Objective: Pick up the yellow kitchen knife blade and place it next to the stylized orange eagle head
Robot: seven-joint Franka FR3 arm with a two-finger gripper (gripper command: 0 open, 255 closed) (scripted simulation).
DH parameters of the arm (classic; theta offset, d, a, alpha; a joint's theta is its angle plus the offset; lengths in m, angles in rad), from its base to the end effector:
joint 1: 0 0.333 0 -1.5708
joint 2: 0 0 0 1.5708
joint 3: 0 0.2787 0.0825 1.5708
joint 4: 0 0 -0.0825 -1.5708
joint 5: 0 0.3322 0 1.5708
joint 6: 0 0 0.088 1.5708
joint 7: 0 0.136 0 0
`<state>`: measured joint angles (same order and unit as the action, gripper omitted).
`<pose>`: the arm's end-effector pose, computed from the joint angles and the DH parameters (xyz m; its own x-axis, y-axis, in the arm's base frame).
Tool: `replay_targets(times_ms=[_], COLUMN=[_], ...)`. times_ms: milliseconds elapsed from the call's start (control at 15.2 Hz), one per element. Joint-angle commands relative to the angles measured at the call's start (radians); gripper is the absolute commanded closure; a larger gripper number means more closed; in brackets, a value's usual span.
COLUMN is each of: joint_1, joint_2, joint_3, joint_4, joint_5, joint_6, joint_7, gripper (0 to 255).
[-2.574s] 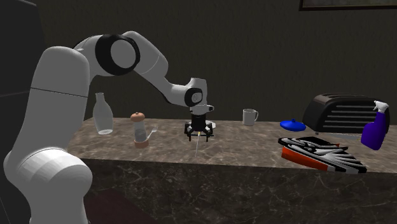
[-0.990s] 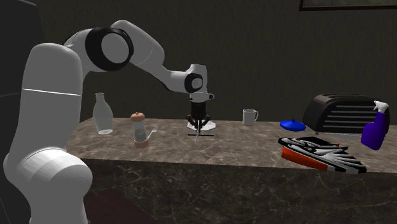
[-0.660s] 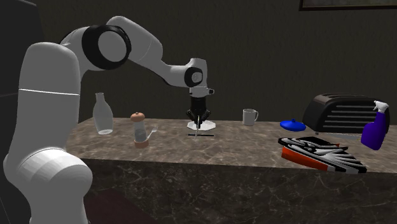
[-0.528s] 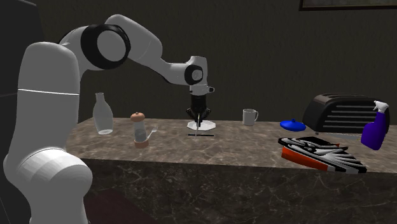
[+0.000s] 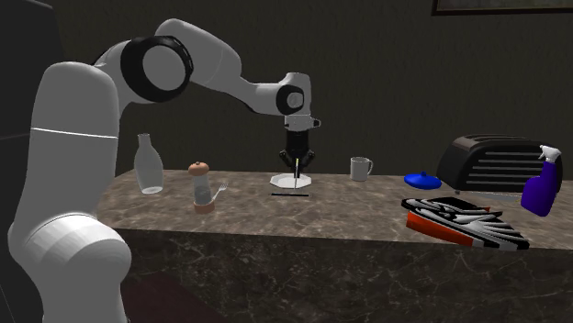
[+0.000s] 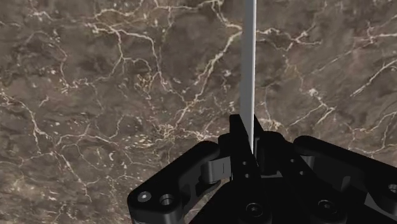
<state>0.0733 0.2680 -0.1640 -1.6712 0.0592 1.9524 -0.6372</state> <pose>0.5812 -0.0408 0.4043 0.8621 0.5063 0.0208 0.5064 -0.8623 0.0004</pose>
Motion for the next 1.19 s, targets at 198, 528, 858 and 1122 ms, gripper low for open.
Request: replay_targets(times_ms=[198, 528, 858, 1122], joint_1=[-0.075, -0.159, -0.256, -0.303], joint_2=[0.084, 0.197, 0.348, 0.436], joint_3=[-0.03, -0.052, -0.062, -0.061], joint_4=[0.119, 0.286, 0.526, 0.645], joint_5=[0.026, 0.056, 0.089, 0.104], joint_6=[-0.039, -0.099, -0.192, -0.224], joint_7=[-0.107, -0.205, -0.289, -0.322], gripper=[255, 255, 255, 255])
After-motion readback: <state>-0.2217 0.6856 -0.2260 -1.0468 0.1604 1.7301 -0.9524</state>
